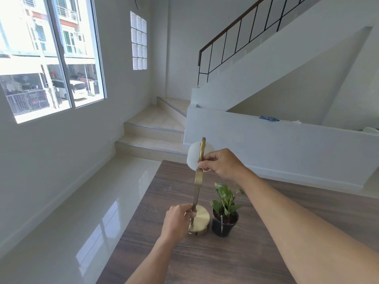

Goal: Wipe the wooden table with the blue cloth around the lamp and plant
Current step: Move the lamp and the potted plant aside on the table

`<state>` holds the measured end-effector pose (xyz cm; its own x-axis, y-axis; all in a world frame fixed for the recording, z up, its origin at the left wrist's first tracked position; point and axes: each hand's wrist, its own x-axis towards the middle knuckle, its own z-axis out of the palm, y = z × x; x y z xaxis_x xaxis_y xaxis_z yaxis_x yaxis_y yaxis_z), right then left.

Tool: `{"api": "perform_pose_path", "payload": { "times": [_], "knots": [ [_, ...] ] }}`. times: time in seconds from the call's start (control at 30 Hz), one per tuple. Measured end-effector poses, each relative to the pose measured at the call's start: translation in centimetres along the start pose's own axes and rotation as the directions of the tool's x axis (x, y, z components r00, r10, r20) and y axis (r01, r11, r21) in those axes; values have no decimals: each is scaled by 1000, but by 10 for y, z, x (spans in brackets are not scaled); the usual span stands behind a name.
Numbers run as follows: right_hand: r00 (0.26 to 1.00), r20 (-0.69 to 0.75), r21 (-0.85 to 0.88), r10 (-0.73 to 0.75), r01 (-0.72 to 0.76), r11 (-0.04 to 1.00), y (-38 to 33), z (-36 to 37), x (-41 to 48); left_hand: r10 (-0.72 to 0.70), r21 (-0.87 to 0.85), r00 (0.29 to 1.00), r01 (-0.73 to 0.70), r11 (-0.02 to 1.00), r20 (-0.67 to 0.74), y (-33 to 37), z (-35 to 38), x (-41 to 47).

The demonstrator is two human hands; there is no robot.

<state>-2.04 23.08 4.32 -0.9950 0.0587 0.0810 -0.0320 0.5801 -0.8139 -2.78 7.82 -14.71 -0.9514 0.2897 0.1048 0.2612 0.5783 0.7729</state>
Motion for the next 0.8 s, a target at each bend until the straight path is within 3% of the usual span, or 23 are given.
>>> {"api": "perform_pose_path", "payload": {
  "times": [0.27,0.8],
  "knots": [
    [998,-15,14,-61,61,998,-31,-12,48,29,17,998,-28,999,-63,4,-42,46],
    [998,14,-4,-62,62,998,-10,13,217,-8,66,987,19,998,-162,-44,-53,200]
  ]
}}
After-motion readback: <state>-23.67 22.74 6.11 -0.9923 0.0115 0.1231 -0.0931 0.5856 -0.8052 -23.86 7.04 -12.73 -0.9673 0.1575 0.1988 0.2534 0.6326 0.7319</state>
